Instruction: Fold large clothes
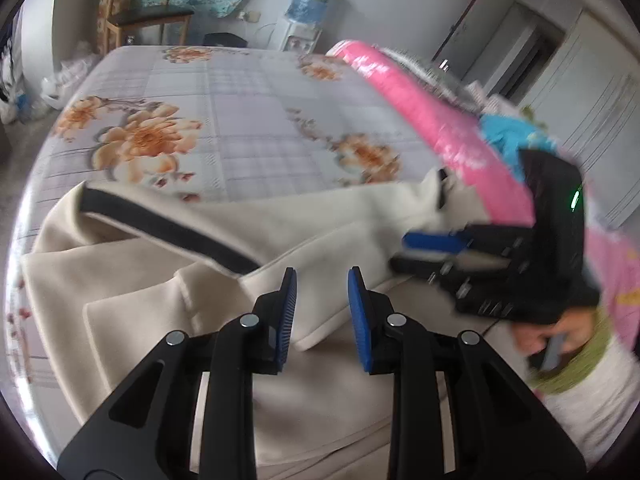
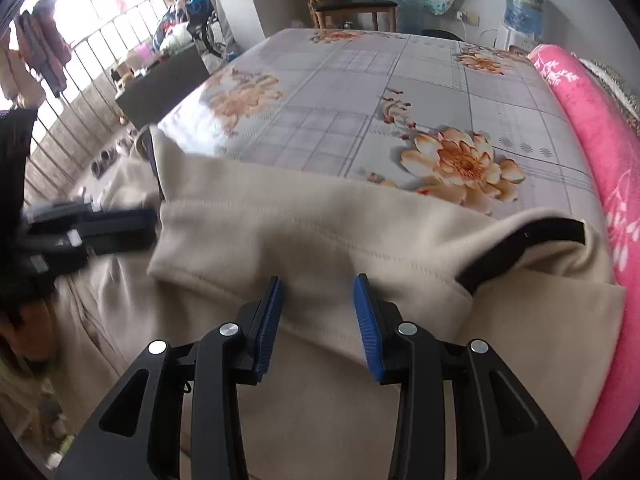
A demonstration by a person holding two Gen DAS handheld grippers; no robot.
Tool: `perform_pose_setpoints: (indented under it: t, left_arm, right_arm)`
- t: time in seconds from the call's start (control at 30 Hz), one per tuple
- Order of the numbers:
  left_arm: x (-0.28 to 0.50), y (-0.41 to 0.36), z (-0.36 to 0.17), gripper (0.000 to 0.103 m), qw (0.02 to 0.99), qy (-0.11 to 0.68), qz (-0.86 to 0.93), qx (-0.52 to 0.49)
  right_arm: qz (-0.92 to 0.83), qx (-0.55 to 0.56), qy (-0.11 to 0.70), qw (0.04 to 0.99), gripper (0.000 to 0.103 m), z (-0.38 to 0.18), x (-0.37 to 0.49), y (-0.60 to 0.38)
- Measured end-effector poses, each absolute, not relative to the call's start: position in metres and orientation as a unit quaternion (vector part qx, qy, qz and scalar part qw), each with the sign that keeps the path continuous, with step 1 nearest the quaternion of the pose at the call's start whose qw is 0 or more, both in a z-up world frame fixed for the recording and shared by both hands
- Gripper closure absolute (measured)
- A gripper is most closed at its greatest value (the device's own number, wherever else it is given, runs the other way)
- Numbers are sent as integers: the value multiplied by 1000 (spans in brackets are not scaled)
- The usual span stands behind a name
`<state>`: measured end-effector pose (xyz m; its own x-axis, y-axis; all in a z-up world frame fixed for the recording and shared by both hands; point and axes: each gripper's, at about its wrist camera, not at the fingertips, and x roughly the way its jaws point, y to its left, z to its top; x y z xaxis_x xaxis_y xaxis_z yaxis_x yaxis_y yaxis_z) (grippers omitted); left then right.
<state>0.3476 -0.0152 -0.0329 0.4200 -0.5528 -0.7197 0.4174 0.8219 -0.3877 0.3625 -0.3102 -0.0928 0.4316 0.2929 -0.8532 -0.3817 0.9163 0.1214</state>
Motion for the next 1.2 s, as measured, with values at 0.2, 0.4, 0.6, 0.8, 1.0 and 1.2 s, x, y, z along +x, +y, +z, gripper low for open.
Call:
perform_pose_setpoints:
  t: [0.2,0.4,0.6,0.8,1.0,1.2]
  left_arm:
    - [356,-37,-54,77,835,490,-247,-34]
    - [346,-36,-58,78,845,480,-237,-14]
    - [347,-33,-58,78,841,489,-230,-11]
    - [323,-7,-17,66,854,478,-205,-17]
    - [253,39,18,41,882,438,-171,-17]
    - [174,95,2,36,902,414,-102,-70]
  right_arm:
    - [188,-59,497,845,67,-91,356,-313]
    - [155,-48,481,862,67,-80,346,-336]
    - [136,-27,491,860,68,-78,340,-350]
    - [135,8,460,877,53,-35,287,-363]
    - [163,5,443,882,24,-27,212,-349]
    - [171,-7,455,874,21,-63,165,-321]
